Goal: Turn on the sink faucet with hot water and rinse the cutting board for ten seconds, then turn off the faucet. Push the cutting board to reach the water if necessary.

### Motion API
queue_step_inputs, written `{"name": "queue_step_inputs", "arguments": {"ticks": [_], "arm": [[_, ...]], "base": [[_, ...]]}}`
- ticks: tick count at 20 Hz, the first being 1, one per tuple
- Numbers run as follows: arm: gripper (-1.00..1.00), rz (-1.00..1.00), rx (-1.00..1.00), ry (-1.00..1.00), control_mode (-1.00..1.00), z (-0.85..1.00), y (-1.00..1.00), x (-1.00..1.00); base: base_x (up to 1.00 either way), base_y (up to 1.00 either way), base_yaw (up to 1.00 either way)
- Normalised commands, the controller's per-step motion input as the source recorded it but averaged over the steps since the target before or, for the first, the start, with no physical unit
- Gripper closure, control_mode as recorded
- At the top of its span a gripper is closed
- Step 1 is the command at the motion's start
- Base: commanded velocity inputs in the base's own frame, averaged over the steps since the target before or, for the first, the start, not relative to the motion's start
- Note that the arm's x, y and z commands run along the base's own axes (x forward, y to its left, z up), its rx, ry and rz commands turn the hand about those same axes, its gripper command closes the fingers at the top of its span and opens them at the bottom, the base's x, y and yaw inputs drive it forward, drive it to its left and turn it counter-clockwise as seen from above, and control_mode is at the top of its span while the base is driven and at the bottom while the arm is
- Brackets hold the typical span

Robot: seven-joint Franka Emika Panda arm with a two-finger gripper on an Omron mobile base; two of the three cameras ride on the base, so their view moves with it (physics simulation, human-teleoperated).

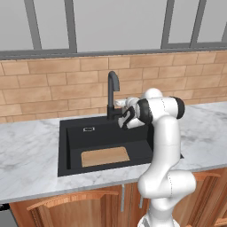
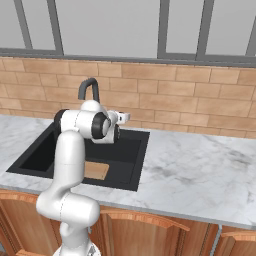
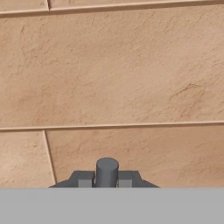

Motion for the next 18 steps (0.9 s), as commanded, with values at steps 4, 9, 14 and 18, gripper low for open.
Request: {"name": "queue_step_inputs", "arguments": {"ticks": [4, 9, 14, 18], "arm": [[1.0, 0.0, 0.0, 0.0, -1.0, -0.02, -0.11, 0.0], [1.0, 0.0, 0.0, 0.0, -1.0, -0.03, -0.19, 0.0], [1.0, 0.0, 0.0, 0.0, -1.0, -0.07, -0.32, -0.04], [1.0, 0.0, 0.0, 0.0, -1.0, -0.04, -0.37, -0.01]], "base": [[0.0, 0.0, 0.0], [0.0, 0.0, 0.0], [0.0, 0.0, 0.0], [0.0, 0.0, 0.0]]}}
